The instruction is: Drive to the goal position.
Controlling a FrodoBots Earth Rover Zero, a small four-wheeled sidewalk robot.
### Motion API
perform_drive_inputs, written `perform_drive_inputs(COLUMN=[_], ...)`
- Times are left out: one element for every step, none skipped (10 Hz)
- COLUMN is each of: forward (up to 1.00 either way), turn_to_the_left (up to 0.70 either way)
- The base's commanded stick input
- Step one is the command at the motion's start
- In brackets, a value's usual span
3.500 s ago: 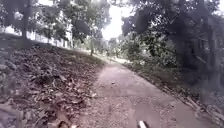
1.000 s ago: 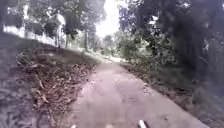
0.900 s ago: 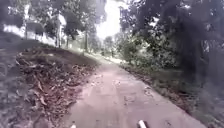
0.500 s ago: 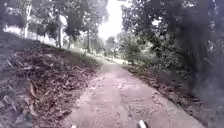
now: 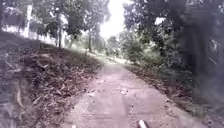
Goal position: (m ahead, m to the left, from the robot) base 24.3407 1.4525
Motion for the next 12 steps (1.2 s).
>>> perform_drive_inputs(forward=[0.70,0.70,0.70,0.70,0.70,0.70,0.70,0.70,0.70,0.70,0.70,0.70], turn_to_the_left=[0.32,0.07,0.00,0.00,0.00,0.00,0.00,0.00,-0.01,-0.03,-0.28,-0.09])
